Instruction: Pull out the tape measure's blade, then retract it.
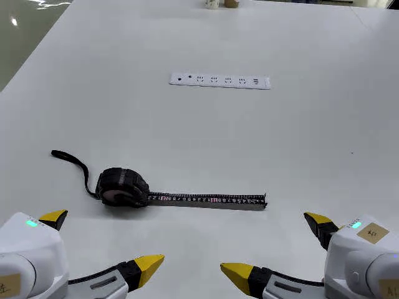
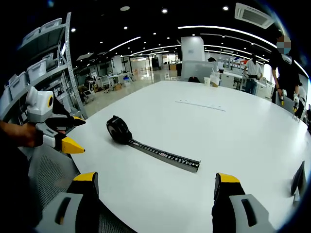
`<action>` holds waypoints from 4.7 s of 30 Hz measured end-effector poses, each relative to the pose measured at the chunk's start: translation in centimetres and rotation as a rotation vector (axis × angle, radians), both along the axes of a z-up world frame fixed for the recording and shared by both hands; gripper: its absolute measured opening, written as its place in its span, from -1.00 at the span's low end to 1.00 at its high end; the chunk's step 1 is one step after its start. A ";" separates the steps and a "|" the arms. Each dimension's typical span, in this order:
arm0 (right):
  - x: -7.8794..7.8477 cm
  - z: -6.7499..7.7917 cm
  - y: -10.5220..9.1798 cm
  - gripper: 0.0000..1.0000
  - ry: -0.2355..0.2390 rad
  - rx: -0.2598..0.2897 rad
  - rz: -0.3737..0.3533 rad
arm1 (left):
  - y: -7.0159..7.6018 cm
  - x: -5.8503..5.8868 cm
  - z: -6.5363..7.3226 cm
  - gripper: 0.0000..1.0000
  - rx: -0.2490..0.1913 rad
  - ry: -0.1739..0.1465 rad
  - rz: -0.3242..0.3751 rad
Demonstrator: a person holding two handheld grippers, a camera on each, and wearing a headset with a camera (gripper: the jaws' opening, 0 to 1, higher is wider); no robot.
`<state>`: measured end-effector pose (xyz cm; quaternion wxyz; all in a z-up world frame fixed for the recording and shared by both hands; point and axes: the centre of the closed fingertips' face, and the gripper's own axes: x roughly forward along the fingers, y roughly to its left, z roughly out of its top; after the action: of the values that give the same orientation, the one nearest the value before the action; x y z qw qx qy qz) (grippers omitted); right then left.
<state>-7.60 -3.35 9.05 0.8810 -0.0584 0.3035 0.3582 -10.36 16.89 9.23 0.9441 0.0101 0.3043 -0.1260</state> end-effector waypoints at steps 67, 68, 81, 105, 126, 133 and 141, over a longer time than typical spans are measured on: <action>1.5 -1.9 -0.4 0.82 -0.001 -0.034 0.208 | 0.5 2.3 -0.7 0.98 -0.031 -0.007 0.121; 1.5 -2.0 -0.4 0.79 -0.002 -0.036 0.215 | 0.5 2.4 -0.8 0.98 -0.037 -0.006 0.125; 2.8 -3.2 -0.9 0.69 -0.007 -0.072 0.308 | 0.6 3.9 -1.7 0.98 -0.037 -0.009 0.126; 5.9 -4.9 -1.8 0.31 -0.011 -0.135 0.484 | 1.3 6.6 -3.1 0.98 -0.001 -0.007 0.115; 8.3 -6.5 -2.3 -0.10 0.003 -0.209 0.638 | 1.6 8.8 -4.3 0.98 0.031 -0.002 0.122; 8.9 -6.9 -2.0 -0.25 0.005 -0.228 0.681 | 1.9 9.6 -4.8 0.97 0.035 0.007 0.128; 9.6 -7.9 -2.1 -0.43 0.006 -0.253 0.735 | 2.1 10.0 -5.1 0.96 0.039 0.016 0.132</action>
<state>2.01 -5.46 1.12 0.6788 -0.2702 0.3069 0.6100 -0.38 18.95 4.18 0.9475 0.0072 0.3143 -0.0576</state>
